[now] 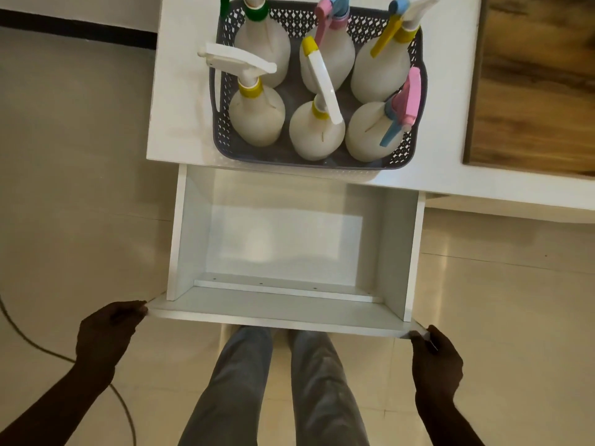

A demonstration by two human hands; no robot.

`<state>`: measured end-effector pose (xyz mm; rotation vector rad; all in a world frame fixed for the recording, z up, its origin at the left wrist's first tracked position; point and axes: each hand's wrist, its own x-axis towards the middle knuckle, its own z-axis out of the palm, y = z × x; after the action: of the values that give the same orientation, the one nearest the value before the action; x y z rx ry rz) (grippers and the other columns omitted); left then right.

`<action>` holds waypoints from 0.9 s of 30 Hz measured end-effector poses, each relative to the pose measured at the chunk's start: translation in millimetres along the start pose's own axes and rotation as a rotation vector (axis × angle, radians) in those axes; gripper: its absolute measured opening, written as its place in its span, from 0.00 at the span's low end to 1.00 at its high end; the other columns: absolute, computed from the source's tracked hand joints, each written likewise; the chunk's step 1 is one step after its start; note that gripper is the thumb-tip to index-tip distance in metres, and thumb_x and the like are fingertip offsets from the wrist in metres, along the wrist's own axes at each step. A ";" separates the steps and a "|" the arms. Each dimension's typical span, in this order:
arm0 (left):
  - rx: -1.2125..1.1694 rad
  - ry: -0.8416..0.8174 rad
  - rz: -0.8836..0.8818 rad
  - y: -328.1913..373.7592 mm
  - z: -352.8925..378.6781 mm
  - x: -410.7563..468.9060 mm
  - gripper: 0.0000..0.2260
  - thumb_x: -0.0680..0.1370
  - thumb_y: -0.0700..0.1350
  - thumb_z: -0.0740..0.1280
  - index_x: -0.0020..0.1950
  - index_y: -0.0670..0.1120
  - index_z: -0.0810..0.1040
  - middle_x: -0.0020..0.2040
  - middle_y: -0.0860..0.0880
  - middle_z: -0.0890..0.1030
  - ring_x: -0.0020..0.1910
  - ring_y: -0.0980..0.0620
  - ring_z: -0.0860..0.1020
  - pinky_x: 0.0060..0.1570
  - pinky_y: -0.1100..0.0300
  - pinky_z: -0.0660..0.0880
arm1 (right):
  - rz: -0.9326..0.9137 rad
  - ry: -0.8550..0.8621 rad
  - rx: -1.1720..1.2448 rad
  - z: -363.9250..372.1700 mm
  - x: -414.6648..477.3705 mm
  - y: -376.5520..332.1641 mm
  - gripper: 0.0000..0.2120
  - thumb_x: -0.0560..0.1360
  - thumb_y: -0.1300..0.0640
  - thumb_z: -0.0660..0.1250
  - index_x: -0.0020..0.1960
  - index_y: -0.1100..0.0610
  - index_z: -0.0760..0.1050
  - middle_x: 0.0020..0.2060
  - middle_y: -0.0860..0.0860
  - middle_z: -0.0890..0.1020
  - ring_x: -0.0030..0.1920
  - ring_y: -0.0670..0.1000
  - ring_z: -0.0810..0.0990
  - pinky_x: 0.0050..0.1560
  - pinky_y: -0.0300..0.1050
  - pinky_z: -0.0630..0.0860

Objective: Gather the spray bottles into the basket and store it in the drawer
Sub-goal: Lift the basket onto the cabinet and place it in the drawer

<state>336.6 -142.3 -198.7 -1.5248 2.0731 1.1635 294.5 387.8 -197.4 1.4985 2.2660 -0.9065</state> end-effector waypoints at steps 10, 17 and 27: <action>-0.162 0.170 0.499 221.8 20.3 44.4 0.17 0.79 0.46 0.70 0.68 0.55 0.80 0.66 0.54 0.82 0.57 0.55 0.82 0.56 0.63 0.80 | -0.454 -0.151 0.364 -10.4 40.9 -220.4 0.17 0.80 0.57 0.72 0.69 0.56 0.81 0.61 0.54 0.86 0.63 0.55 0.85 0.70 0.55 0.79; -0.458 -0.264 0.367 351.7 64.0 48.7 0.05 0.81 0.42 0.67 0.54 0.46 0.81 0.49 0.47 0.82 0.44 0.48 0.82 0.56 0.53 0.81 | -0.430 -0.463 0.497 18.8 60.5 -368.7 0.06 0.83 0.59 0.67 0.58 0.57 0.80 0.48 0.53 0.83 0.50 0.51 0.83 0.58 0.49 0.82; -0.408 -0.293 0.420 371.6 84.3 40.6 0.08 0.80 0.33 0.67 0.54 0.38 0.85 0.39 0.50 0.88 0.39 0.53 0.86 0.49 0.58 0.85 | -0.416 -0.478 0.381 28.7 49.3 -393.4 0.14 0.83 0.66 0.66 0.67 0.68 0.79 0.47 0.58 0.85 0.50 0.55 0.86 0.57 0.50 0.86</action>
<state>-31.1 -67.2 -121.3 -0.9928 2.0908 1.9327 -83.1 300.5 -109.1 0.7935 2.1381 -1.6862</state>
